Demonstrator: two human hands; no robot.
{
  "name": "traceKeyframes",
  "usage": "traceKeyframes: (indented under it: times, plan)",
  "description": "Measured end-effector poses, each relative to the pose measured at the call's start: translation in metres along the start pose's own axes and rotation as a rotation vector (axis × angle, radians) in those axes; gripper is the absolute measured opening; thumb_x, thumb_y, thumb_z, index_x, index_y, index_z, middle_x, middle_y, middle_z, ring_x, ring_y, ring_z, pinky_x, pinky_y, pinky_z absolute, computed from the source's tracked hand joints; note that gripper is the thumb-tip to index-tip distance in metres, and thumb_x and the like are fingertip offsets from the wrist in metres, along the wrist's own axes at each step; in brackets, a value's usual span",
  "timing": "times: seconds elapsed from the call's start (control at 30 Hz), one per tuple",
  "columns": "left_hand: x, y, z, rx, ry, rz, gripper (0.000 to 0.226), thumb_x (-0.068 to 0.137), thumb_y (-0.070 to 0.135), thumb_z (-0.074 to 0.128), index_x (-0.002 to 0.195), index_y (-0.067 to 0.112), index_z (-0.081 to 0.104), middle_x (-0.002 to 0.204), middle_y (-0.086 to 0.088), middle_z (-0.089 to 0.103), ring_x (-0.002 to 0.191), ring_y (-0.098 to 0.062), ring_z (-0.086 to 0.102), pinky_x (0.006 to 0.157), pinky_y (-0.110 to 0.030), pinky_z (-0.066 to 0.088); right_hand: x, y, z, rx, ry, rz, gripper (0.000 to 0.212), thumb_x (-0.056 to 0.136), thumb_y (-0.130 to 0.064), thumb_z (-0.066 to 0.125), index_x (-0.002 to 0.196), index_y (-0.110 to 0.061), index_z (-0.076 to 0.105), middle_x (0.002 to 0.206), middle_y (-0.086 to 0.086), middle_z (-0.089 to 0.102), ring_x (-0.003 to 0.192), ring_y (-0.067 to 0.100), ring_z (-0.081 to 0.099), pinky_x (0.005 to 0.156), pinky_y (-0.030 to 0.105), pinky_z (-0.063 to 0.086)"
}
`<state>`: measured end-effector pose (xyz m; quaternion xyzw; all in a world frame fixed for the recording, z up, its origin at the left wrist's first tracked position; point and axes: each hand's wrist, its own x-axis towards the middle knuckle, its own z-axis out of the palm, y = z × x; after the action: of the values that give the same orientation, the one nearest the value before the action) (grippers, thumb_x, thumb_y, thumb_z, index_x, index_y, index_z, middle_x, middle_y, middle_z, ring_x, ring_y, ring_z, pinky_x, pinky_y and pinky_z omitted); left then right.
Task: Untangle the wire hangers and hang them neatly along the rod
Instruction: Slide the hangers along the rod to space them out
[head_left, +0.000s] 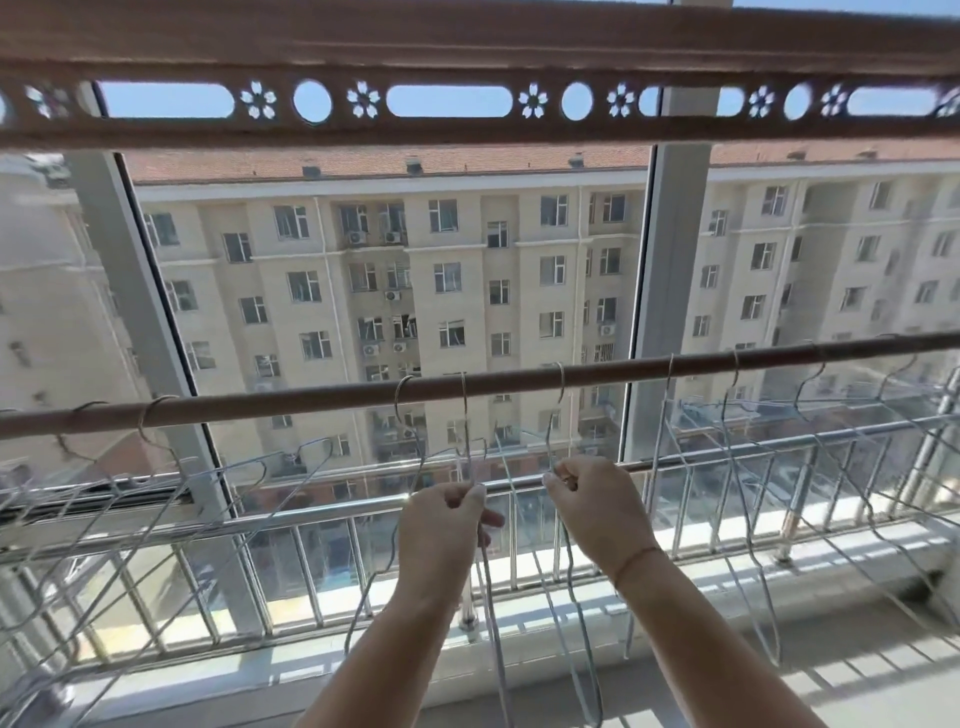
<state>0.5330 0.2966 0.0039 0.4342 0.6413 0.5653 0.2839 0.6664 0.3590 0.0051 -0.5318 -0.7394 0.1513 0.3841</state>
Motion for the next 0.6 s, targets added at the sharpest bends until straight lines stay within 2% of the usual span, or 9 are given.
traceKeyframes:
  times: [0.1, 0.27, 0.33, 0.43, 0.53, 0.6]
  plan:
    - [0.000, 0.000, 0.002, -0.033, 0.004, -0.015, 0.020, 0.092, 0.016, 0.055, 0.076, 0.022, 0.065, 0.069, -0.004, 0.073, 0.050, -0.010, 0.056, 0.051, -0.019, 0.043, 0.001, 0.001, -0.001, 0.014, 0.006, -0.012, 0.023, 0.089, -0.020, 0.055, 0.079, -0.004, 0.067, 0.068, 0.005, 0.063, 0.061, 0.014, 0.054, 0.050, 0.010, 0.033]
    - [-0.001, 0.000, 0.005, -0.061, 0.012, -0.042, 0.015, 0.092, 0.015, 0.056, 0.093, 0.009, 0.069, 0.073, -0.007, 0.073, 0.056, -0.014, 0.060, 0.055, -0.023, 0.045, 0.003, 0.008, -0.003, 0.000, 0.008, -0.001, 0.022, 0.090, -0.023, 0.054, 0.078, -0.007, 0.064, 0.061, -0.003, 0.056, 0.056, 0.007, 0.051, 0.051, 0.016, 0.036]
    - [-0.002, -0.001, 0.006, -0.046, 0.021, -0.035, 0.015, 0.091, 0.016, 0.057, 0.091, 0.009, 0.070, 0.075, -0.009, 0.072, 0.061, -0.016, 0.062, 0.061, -0.030, 0.052, 0.003, 0.012, -0.004, -0.006, 0.000, 0.004, 0.024, 0.090, -0.027, 0.054, 0.081, -0.007, 0.064, 0.067, 0.003, 0.063, 0.063, 0.016, 0.058, 0.059, 0.025, 0.045]
    - [-0.008, -0.002, 0.002, 0.056, 0.058, 0.052, 0.016, 0.089, 0.020, 0.059, 0.077, 0.022, 0.070, 0.078, -0.010, 0.072, 0.071, -0.018, 0.064, 0.079, -0.043, 0.055, 0.000, 0.011, -0.009, -0.080, 0.012, 0.011, 0.026, 0.089, -0.033, 0.052, 0.093, -0.009, 0.064, 0.081, 0.009, 0.068, 0.077, 0.026, 0.062, 0.069, 0.033, 0.050]
    - [-0.017, 0.002, -0.010, 0.091, 0.129, 0.141, 0.018, 0.089, 0.025, 0.060, 0.100, 0.015, 0.071, 0.088, -0.002, 0.073, 0.086, -0.017, 0.068, 0.083, -0.035, 0.054, -0.006, 0.002, -0.017, -0.149, 0.105, -0.056, 0.024, 0.090, -0.029, 0.053, 0.100, -0.009, 0.061, 0.081, 0.007, 0.065, 0.073, 0.023, 0.057, 0.064, 0.028, 0.043]
    - [-0.021, 0.004, -0.022, 0.085, 0.208, 0.182, 0.023, 0.089, 0.024, 0.061, 0.107, 0.012, 0.069, 0.087, 0.001, 0.072, 0.086, -0.016, 0.069, 0.082, -0.031, 0.055, -0.010, -0.009, -0.020, -0.111, 0.124, -0.114, 0.026, 0.088, -0.024, 0.057, 0.108, -0.007, 0.060, 0.083, 0.011, 0.065, 0.076, 0.025, 0.060, 0.067, 0.029, 0.046]
